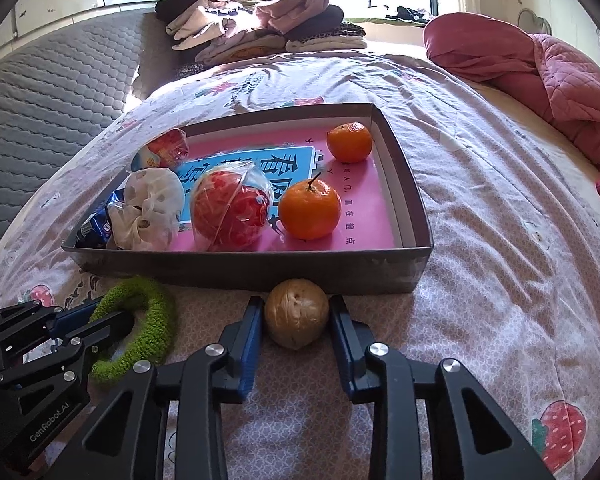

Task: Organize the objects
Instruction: 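Close the left gripper on the green ring while the right closes on the walnut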

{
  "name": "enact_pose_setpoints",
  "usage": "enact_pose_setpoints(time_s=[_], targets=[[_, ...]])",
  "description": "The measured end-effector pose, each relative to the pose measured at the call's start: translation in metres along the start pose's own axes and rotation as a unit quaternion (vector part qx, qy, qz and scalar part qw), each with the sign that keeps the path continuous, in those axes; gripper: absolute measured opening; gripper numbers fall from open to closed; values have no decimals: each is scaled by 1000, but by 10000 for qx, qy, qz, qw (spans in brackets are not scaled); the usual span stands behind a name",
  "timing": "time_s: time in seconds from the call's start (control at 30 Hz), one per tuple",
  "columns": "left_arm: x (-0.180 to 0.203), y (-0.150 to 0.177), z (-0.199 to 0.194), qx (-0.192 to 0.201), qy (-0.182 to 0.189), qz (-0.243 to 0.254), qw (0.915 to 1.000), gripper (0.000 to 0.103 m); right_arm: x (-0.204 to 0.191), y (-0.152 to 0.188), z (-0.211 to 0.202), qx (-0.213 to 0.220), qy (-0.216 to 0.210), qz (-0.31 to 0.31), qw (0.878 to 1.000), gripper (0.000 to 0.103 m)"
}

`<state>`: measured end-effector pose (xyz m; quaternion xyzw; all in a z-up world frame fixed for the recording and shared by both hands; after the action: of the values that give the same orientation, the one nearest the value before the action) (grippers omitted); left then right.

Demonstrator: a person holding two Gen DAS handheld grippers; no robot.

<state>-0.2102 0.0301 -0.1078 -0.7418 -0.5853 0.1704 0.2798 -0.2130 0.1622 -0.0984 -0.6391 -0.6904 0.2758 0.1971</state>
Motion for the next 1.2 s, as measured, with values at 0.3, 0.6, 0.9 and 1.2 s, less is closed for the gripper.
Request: enact_pose_setpoints(time_s=[0.3, 0.6, 0.9, 1.2], targets=[[-1, -1, -4, 41, 24, -50, 10000, 14, -1, 5, -5, -1, -90, 88, 9999, 33], [-1, -4, -14, 130, -2, -40, 9999, 14, -2, 10, -10, -25, -62, 79, 9999, 33], [-2, -9, -26, 234, 35, -71, 9997, 14, -11, 16, -18, -77, -46, -13, 10000, 33], [-8, -19, -47, 487, 50, -145, 9987, 14, -21, 20, -36, -15, -71, -63, 10000, 33]])
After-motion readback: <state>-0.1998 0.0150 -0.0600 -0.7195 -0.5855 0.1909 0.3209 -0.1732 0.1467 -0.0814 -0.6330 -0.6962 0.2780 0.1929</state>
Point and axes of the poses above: each gripper's, at about its wrist camera, not at the fingertips, and z roughly the way its jaws point, x to its right, y to its underside, the point moved 7 cm from there along z, roughly the way its jaws point, and after that the axes turned 4 degrees about y, right-handed, at the moved point
